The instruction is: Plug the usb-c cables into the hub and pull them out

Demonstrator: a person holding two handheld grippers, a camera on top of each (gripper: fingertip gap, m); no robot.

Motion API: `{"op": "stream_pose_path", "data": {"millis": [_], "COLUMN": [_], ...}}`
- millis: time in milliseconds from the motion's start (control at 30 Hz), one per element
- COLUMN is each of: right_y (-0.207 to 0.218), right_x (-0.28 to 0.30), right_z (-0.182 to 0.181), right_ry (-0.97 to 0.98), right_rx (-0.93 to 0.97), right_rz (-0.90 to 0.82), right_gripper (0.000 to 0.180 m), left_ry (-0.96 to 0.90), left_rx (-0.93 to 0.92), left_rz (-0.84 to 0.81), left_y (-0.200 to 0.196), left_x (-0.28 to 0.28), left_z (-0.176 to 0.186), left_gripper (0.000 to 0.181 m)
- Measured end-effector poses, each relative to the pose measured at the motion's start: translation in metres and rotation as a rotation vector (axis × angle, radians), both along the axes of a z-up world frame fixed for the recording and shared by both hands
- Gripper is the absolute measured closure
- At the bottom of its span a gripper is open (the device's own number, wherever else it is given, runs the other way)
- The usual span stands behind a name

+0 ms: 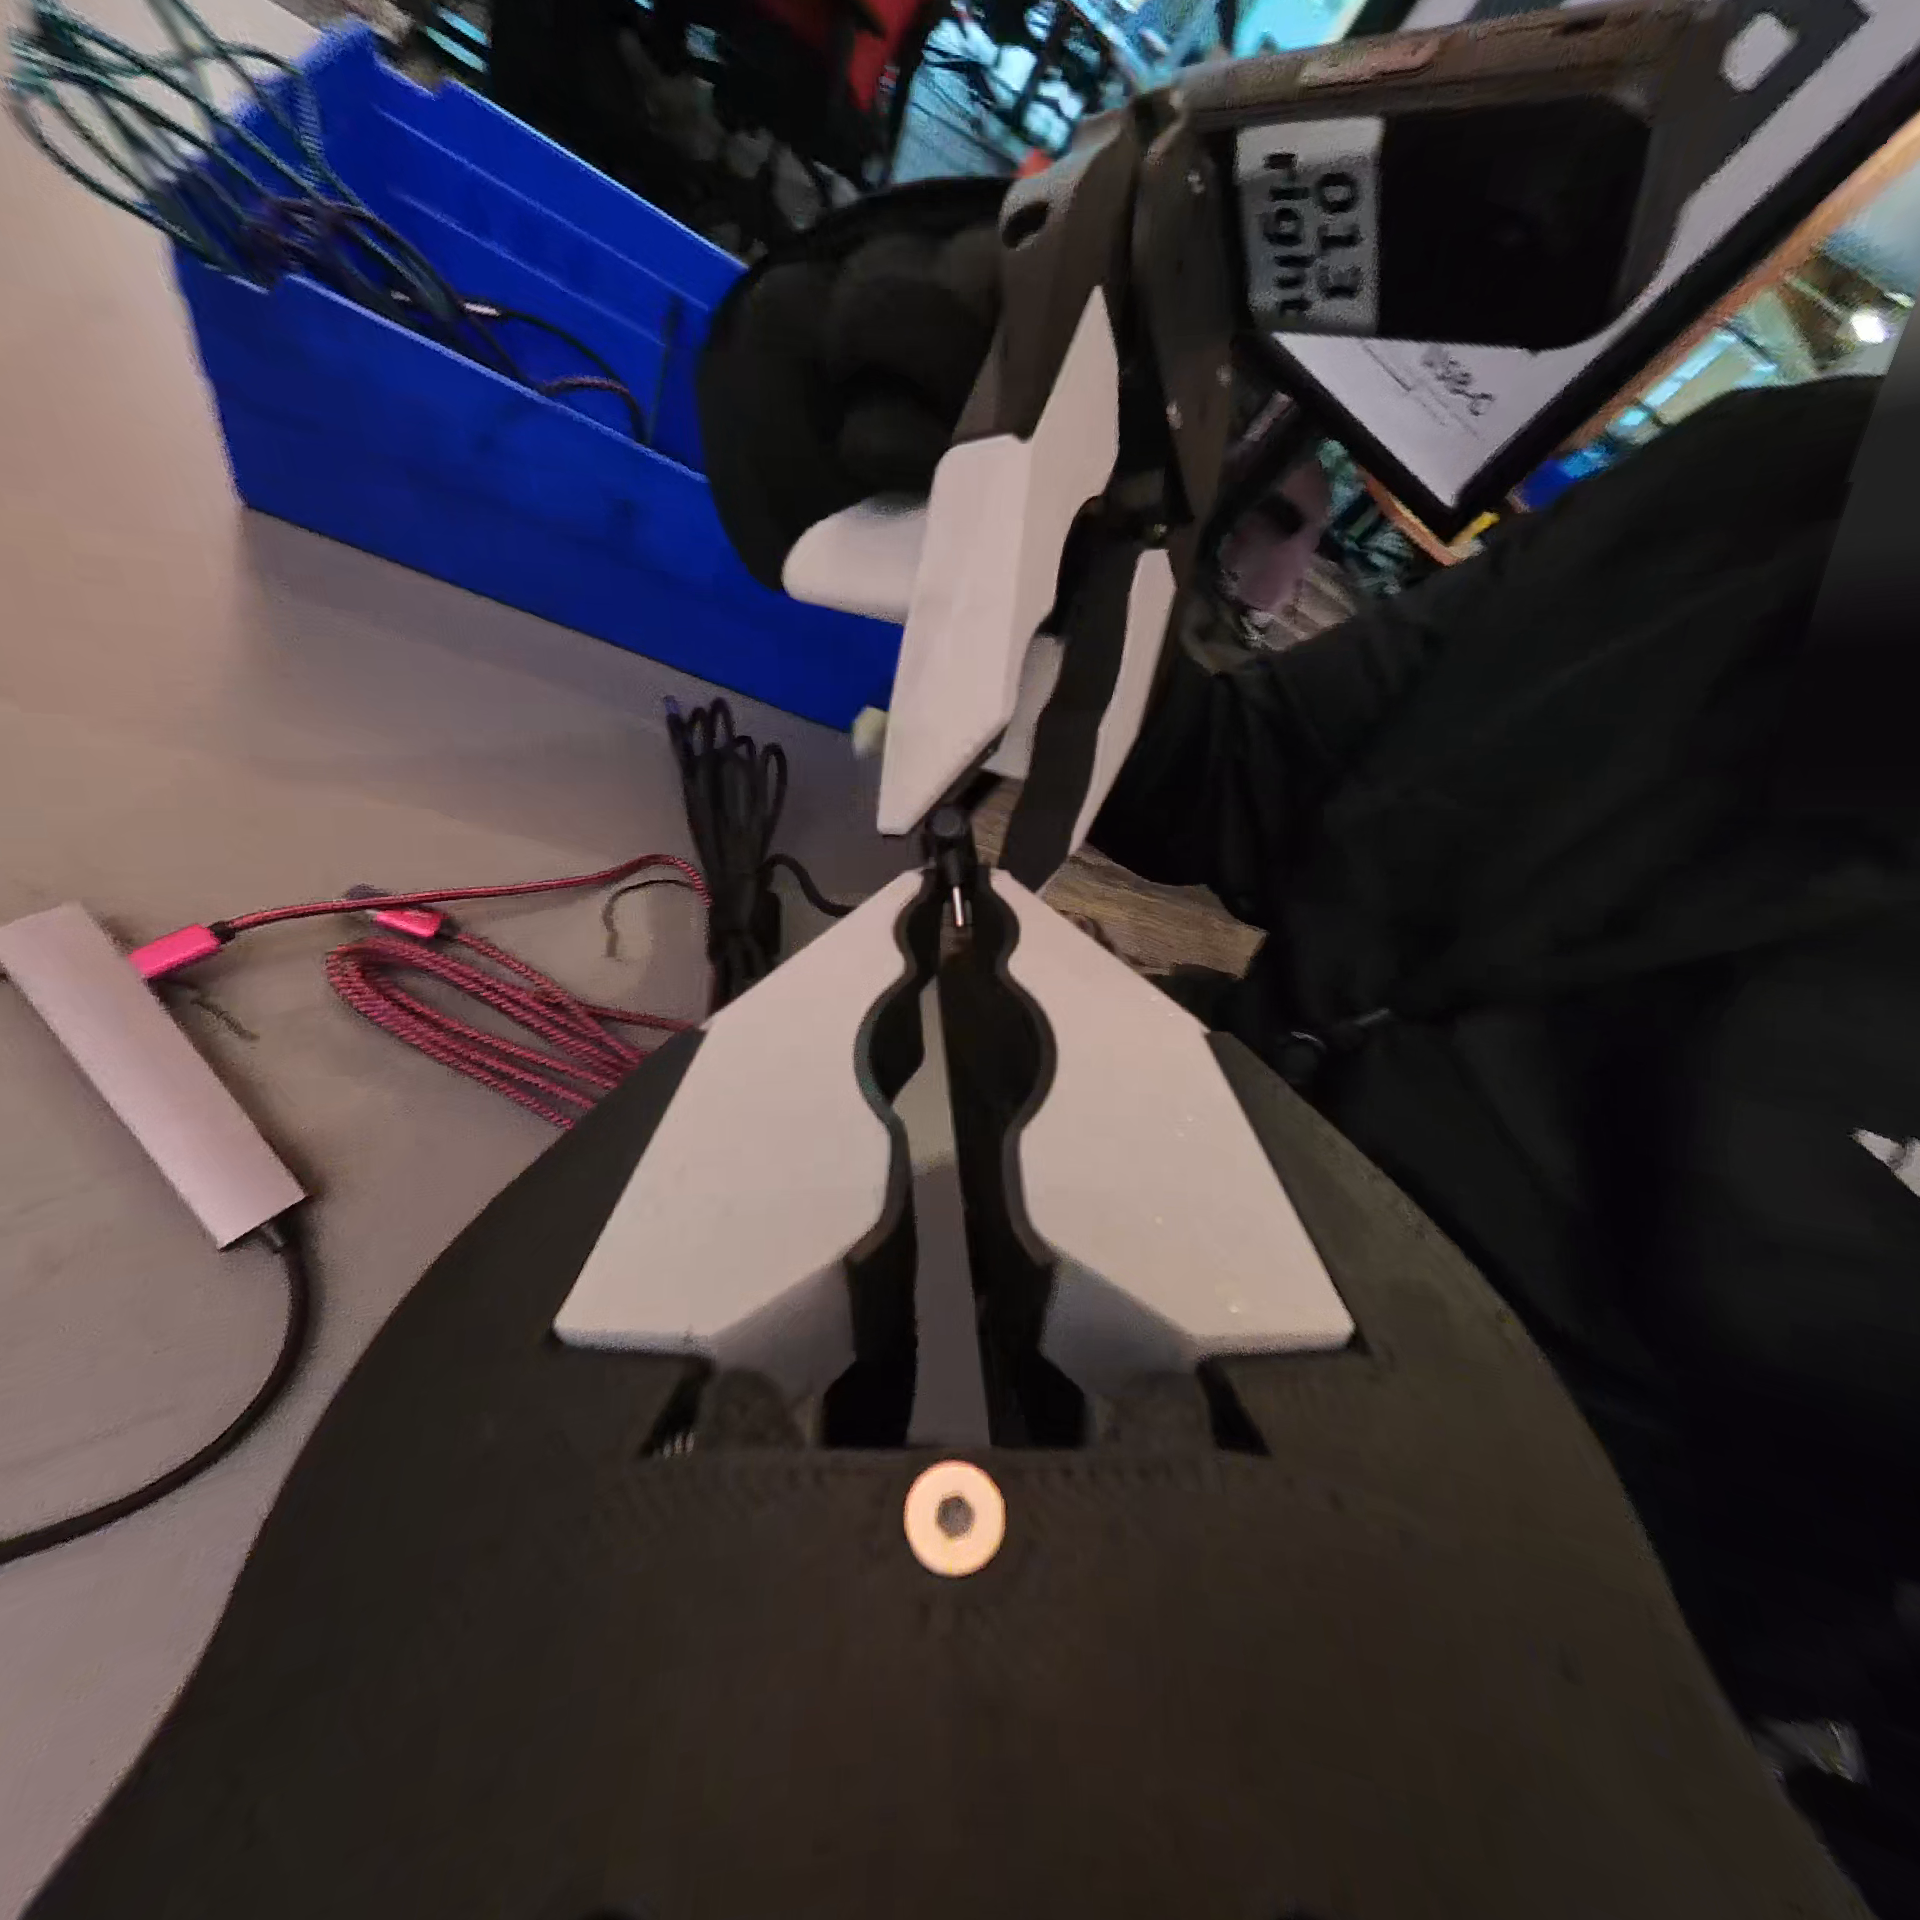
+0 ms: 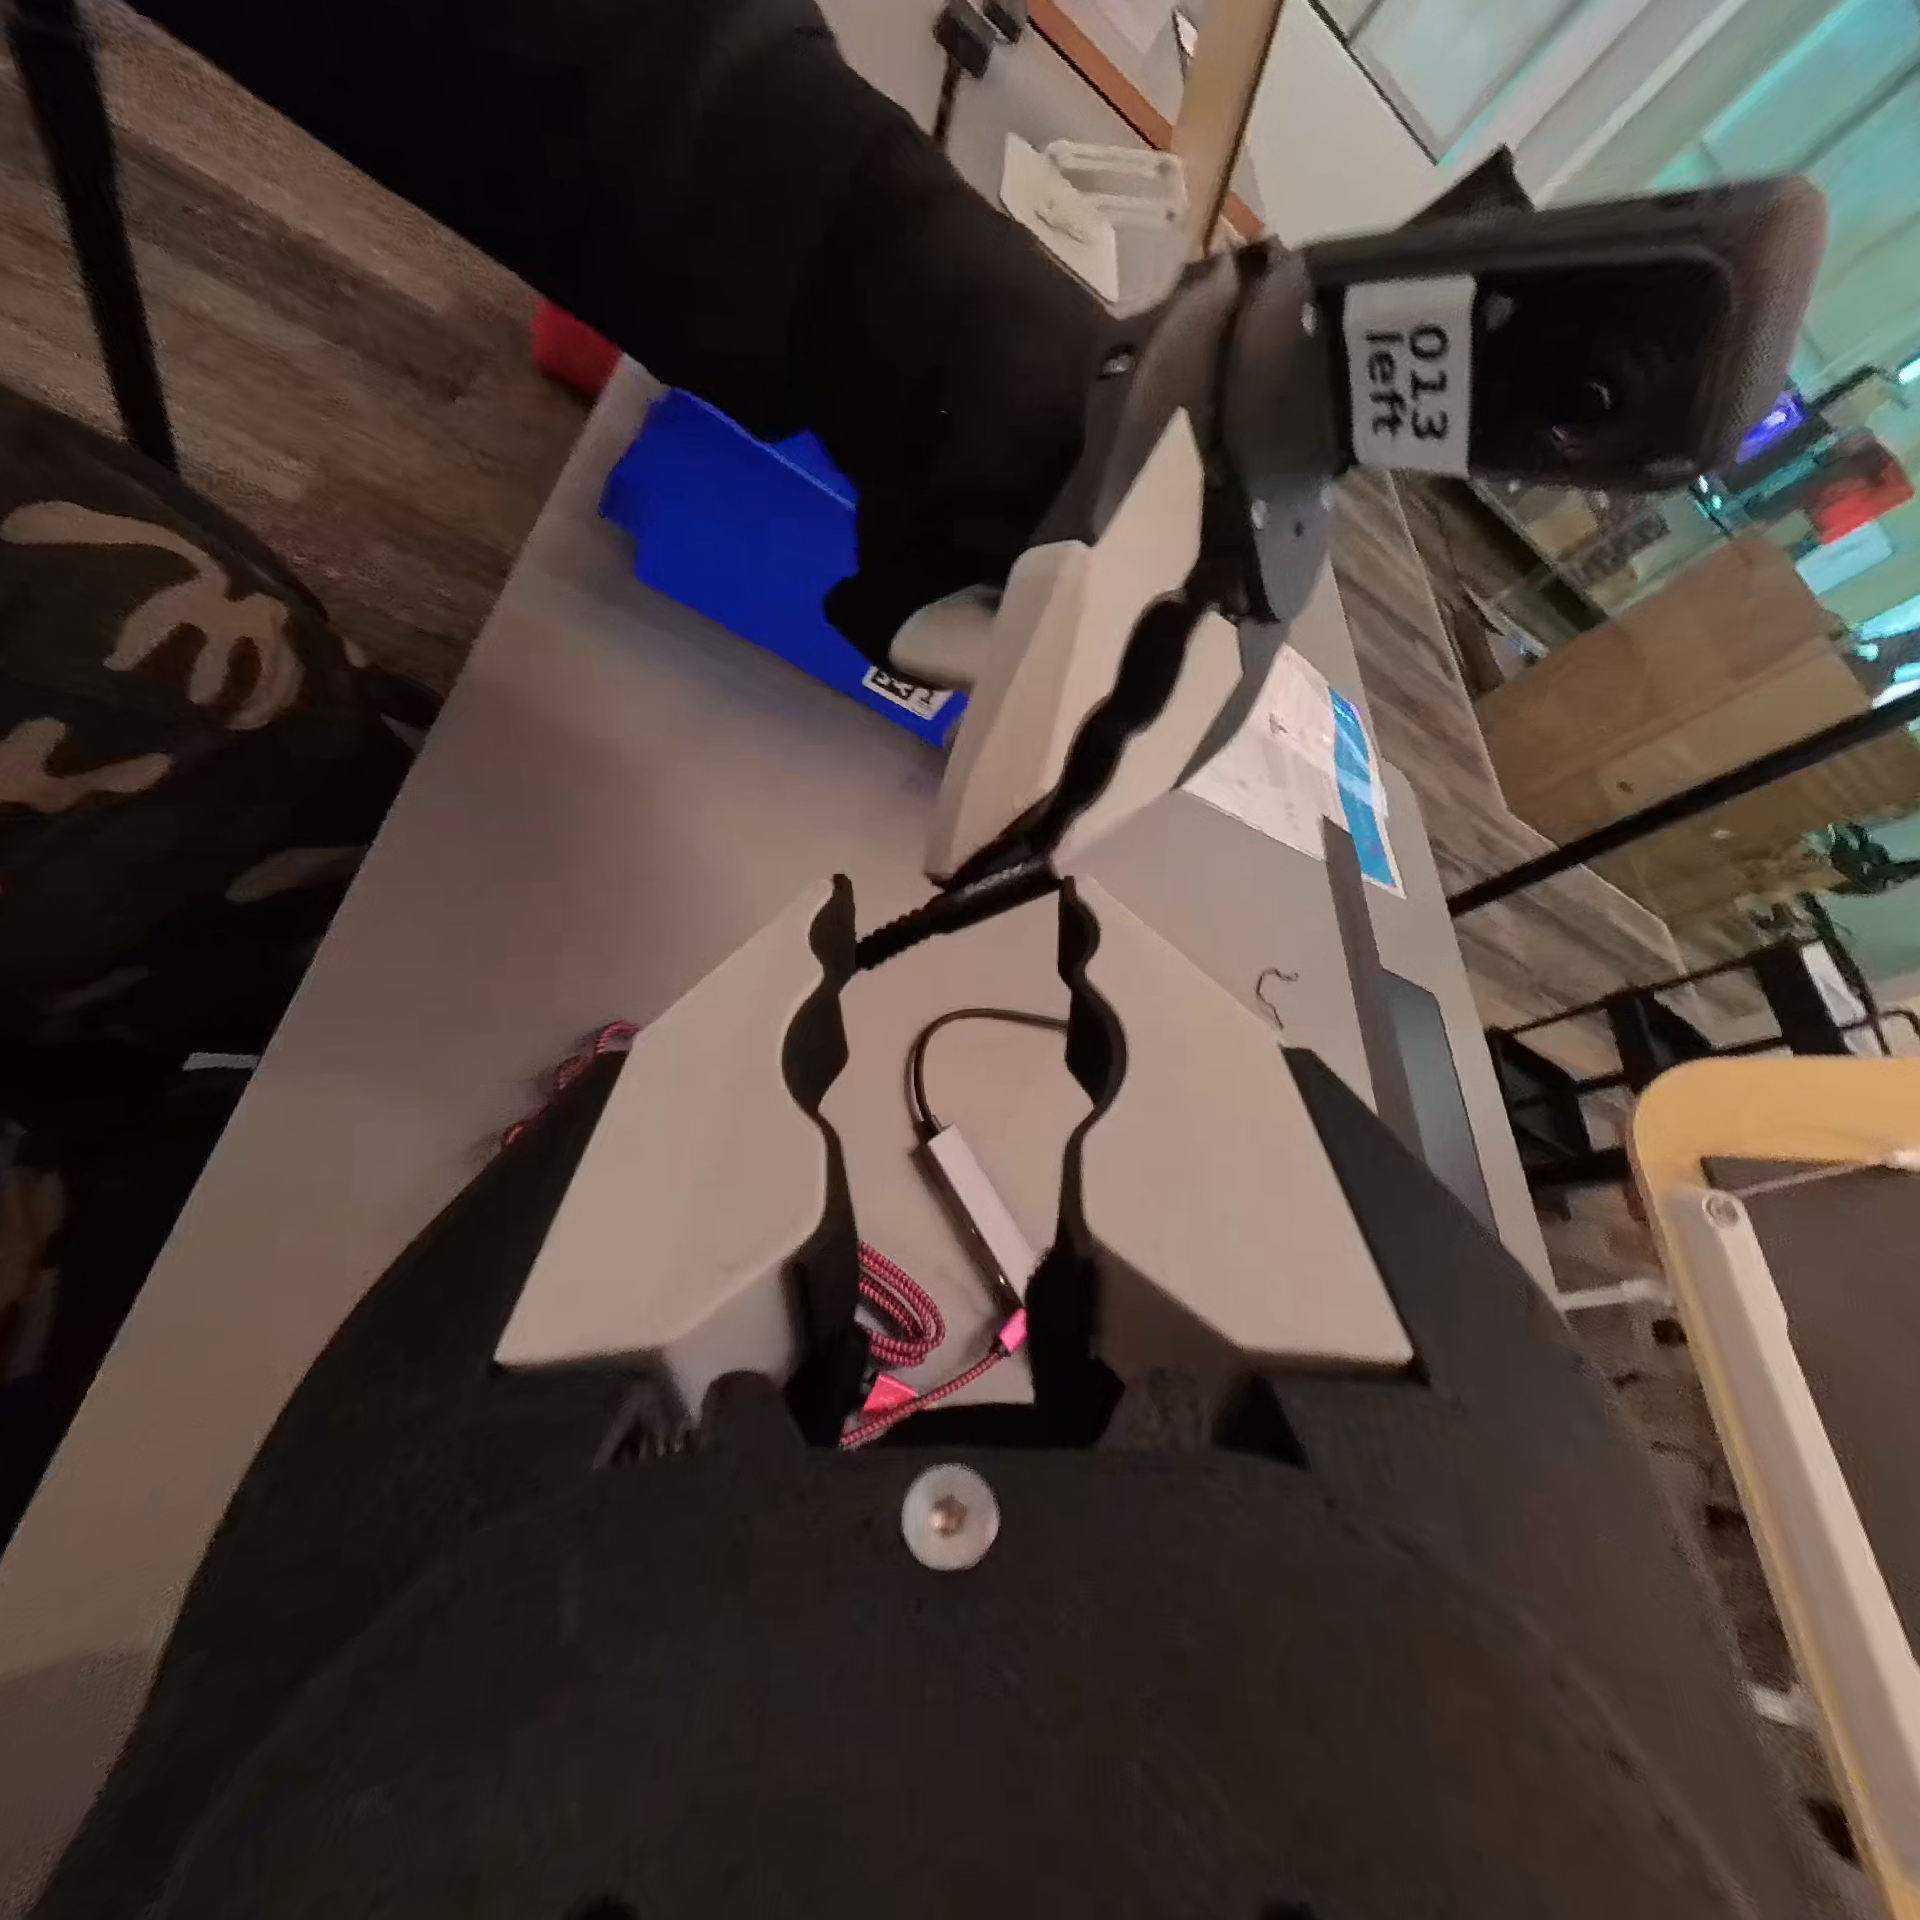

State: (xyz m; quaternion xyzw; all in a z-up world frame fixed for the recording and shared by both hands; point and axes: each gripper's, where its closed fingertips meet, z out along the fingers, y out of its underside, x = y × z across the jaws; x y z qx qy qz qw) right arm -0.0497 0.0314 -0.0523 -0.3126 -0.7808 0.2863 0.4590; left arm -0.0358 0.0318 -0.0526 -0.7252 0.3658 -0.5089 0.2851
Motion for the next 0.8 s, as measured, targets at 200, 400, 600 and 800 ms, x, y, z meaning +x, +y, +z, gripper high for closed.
{"op": "stream_pose_path", "data": {"millis": [200,400,600,800], "right_y": [-0.002,0.009,0.014,0.018], "right_x": [0.002,0.003,0.006,0.004], "right_z": [-0.001,0.011,0.027,0.031], "right_ry": [-0.006,-0.045,-0.010,0.014], "right_rx": [-0.043,-0.459,-0.788,-0.832], "right_rz": [0.018,-0.013,0.041,0.034], "right_gripper": [0.144,0.161,0.167,0.175], "left_ry": [0.035,0.085,0.225,0.290], "left_rx": [-0.018,0.115,0.292,0.365], "left_rz": [-0.114,-0.035,-0.004,0.029], "left_y": [-0.003,0.011,0.014,0.020], "left_x": [0.001,-0.002,0.003,0.004], "left_z": [0.001,0.009,0.009,0.015], "left_gripper": [0.178,0.177,0.177,0.177]}}
